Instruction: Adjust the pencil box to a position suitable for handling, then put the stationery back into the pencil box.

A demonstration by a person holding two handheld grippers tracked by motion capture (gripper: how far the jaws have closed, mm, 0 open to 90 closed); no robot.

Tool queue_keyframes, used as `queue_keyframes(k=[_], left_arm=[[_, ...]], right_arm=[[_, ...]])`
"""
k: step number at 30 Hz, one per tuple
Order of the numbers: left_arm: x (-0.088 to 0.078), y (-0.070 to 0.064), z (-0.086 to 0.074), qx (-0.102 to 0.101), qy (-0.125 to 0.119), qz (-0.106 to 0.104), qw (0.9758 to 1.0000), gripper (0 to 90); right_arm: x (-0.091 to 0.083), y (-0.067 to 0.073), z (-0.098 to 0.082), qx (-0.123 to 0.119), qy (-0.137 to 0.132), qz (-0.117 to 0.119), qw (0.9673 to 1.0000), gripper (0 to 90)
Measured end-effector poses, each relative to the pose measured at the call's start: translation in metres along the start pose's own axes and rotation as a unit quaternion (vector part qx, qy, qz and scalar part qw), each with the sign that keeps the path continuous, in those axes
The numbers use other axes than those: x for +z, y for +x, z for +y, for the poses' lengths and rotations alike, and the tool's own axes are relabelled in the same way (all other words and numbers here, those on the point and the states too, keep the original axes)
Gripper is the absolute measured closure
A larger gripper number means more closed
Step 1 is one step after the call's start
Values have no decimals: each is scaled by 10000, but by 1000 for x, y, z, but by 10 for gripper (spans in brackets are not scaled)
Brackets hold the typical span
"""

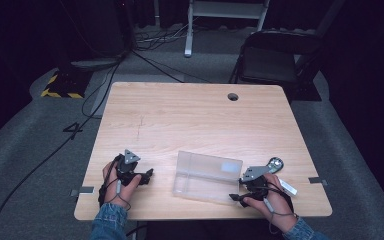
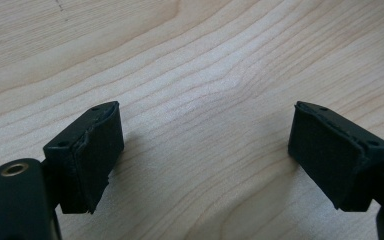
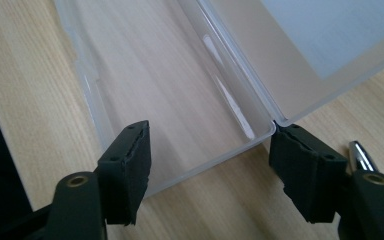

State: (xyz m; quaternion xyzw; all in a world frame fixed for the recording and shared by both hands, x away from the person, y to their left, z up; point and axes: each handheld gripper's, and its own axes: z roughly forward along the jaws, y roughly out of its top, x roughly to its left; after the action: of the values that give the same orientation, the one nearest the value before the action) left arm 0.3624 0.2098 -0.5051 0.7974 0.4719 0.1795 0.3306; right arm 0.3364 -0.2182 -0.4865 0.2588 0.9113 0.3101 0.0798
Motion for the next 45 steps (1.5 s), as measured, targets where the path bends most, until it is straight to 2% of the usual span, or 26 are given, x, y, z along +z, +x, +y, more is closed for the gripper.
queue_keyframes(k=[13,25,36,43,45], left_arm=[[1,0,1,-4,13,0,10000,149],[1,-1,1,1,22,9,10000,151],[1,-2,2,2,23,12,10000,151],[1,-2,2,3,22,11,10000,151],[1,-2,2,2,22,11,10000,151]], right_arm=[[-10,5,-10,-27,117,11,9999,318],[-25,1,-6,48,-159,-89,9998,300],[-39,-15,-11,292,-342,-242,9987,318],[-50,-31,-17,459,-404,-402,9973,238],[-54,-36,-20,499,-413,-476,9968,305]])
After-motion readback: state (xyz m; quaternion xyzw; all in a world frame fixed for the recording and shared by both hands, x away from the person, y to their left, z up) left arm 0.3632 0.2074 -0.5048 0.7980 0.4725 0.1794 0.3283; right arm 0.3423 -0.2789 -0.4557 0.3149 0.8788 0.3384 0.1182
